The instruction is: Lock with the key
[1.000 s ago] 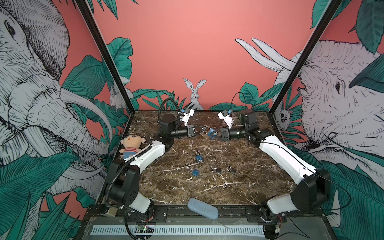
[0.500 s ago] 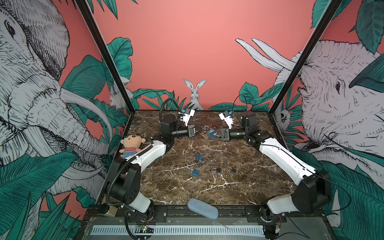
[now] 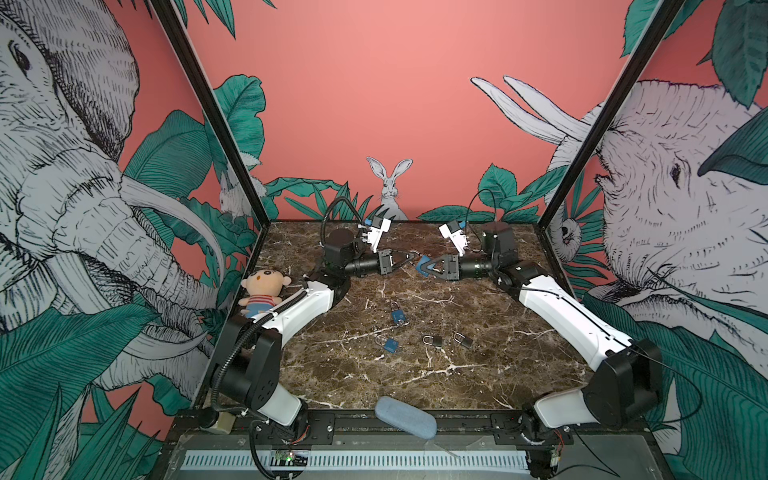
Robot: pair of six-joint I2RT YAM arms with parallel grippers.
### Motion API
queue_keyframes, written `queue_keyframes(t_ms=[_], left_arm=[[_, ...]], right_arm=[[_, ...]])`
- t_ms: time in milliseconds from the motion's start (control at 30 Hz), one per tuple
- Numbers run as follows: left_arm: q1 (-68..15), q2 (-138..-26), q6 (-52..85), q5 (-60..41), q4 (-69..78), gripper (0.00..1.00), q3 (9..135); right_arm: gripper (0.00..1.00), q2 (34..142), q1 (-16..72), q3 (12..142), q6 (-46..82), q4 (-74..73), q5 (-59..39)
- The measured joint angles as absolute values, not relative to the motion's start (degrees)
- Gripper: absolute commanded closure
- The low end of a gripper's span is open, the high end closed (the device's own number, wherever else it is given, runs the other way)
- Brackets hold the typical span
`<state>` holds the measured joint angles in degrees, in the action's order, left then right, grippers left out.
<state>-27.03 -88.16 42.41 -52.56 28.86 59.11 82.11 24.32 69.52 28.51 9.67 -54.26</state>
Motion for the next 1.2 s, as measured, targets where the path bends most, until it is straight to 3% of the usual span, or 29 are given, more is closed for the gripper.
queue_keyframes(t_ms=[1200], left_arm=[[-31.11, -84.82, 44.40, -42.44, 28.51, 1.00, 54.24]], right_arm=[[1.00, 83.50, 23.94, 69.58, 27.31, 11.94, -55.20]])
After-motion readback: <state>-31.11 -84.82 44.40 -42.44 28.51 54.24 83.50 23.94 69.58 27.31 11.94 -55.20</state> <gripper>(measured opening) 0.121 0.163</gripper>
